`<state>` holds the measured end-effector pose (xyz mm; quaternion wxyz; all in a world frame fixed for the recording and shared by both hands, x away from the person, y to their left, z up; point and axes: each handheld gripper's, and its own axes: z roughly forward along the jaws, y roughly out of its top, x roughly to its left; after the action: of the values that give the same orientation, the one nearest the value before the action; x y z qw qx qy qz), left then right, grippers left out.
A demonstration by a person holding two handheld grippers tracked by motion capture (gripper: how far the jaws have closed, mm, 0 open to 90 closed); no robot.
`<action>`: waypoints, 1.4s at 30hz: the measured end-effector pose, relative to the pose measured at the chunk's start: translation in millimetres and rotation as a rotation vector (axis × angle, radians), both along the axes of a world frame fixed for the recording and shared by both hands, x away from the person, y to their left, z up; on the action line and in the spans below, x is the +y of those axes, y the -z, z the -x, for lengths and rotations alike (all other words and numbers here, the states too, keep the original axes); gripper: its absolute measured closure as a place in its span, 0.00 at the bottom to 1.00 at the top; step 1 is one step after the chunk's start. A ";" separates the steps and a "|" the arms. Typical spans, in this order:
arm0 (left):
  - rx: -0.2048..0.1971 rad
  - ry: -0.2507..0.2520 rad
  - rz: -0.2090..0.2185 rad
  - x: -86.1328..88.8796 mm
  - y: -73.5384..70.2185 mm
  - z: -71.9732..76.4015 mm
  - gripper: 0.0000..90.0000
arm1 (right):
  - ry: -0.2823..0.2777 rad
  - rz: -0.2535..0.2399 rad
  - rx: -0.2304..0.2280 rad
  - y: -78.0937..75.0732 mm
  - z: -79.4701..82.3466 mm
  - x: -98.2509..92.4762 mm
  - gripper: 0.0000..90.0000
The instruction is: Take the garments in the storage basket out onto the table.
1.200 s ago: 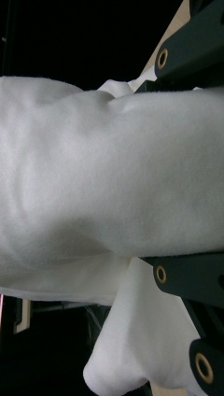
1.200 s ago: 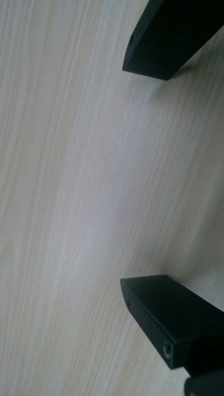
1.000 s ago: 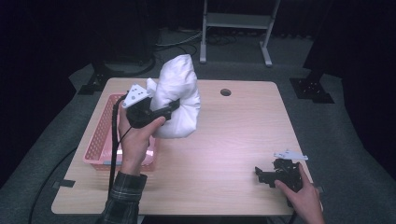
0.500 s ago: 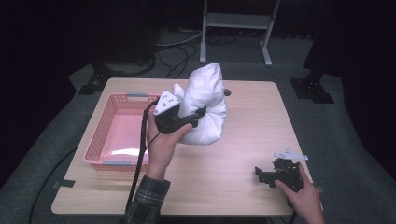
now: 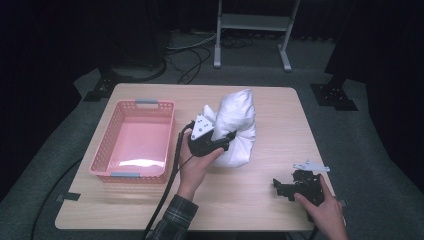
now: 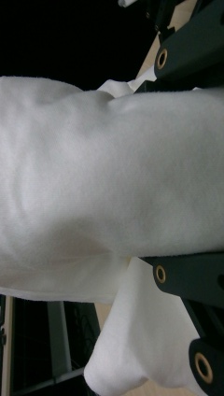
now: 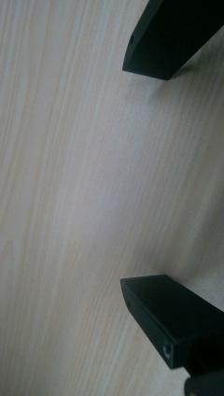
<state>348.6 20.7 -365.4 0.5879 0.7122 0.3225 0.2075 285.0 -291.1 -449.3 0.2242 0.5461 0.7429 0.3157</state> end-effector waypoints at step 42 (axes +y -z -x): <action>0.098 -0.068 -0.125 -29.1 72.7 -9.3 0.37 | 0.000 -0.001 0.000 0.1 0.0 0.0 0.00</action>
<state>358.0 -8.4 -438.1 0.5182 0.7456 0.3614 0.2120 285.0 -291.1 -449.4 0.2240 0.5464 0.7426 0.3159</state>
